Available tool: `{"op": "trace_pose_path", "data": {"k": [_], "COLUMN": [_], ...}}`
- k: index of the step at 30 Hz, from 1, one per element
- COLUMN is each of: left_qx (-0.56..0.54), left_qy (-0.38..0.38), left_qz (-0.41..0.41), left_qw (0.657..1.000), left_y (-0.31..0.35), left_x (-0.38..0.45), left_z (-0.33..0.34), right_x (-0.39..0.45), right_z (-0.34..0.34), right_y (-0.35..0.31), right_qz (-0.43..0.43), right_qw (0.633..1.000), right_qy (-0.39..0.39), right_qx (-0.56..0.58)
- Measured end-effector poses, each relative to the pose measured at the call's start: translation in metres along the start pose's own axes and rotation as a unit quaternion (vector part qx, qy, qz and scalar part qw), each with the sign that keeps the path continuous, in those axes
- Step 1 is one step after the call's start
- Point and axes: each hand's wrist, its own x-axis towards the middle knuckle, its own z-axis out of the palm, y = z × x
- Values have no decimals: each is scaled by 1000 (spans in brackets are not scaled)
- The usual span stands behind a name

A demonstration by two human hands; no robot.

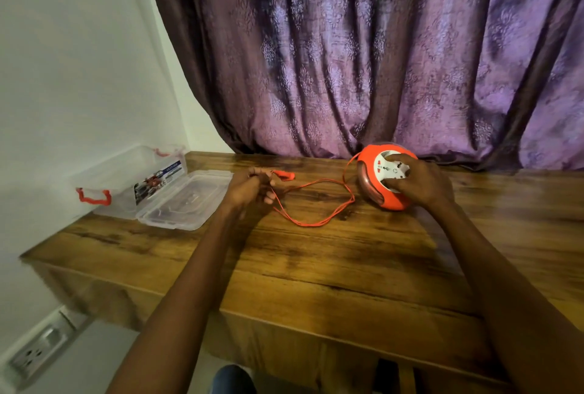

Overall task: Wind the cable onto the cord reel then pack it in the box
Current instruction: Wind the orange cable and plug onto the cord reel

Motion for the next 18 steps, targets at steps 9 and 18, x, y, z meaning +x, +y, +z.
{"op": "trace_pose_path", "data": {"k": [9, 18], "left_qx": [-18, 331], "left_qy": [115, 211], "left_qz": [-50, 28], "left_qw": [992, 919], "left_y": [-44, -50], "left_x": [-34, -52], "left_z": [-29, -38], "right_x": [-7, -9], "right_z": [8, 16], "right_y": [-12, -19], "right_qz": [8, 74], "right_qw": [997, 992], "right_qy": [-72, -89], "right_qx": [29, -45]}}
